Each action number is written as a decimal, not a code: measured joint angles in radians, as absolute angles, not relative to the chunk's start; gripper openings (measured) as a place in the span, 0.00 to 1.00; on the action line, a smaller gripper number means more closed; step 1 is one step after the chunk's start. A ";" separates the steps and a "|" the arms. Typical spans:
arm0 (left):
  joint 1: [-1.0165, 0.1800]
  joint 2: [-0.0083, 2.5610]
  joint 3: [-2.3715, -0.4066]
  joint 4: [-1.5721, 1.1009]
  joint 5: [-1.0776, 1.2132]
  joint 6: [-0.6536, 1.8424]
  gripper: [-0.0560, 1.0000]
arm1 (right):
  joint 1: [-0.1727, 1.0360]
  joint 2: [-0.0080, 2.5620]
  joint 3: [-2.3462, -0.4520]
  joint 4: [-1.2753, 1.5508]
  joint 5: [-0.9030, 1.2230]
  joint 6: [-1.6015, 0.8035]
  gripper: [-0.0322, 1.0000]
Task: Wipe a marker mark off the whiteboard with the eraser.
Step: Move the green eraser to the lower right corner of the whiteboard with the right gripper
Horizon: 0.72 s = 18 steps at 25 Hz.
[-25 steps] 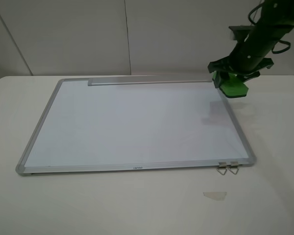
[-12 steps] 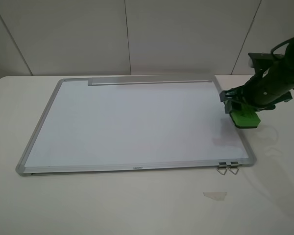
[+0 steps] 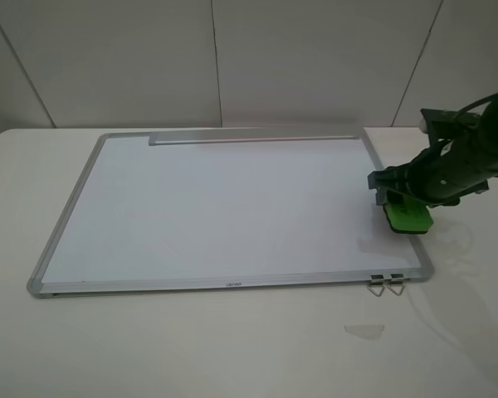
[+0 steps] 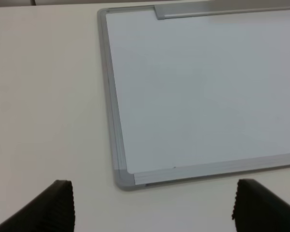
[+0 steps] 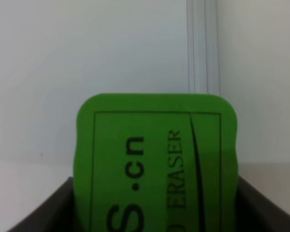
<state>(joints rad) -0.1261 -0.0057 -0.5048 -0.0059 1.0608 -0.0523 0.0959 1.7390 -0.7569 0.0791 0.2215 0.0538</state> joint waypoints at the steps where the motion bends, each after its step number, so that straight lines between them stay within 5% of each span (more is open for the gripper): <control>1: -0.126 -0.006 -0.505 -0.007 1.061 -0.052 0.70 | 0.096 1.739 -0.751 0.080 0.218 0.054 0.60; 18: -0.126 -0.006 -0.505 -0.007 1.061 -0.052 0.70 | 0.186 1.823 -0.732 0.053 0.198 0.054 0.60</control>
<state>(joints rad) -0.1261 -0.0057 -0.5048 -0.0075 1.0608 -0.0523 0.1856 1.8229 -0.7321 0.0531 0.1980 0.0538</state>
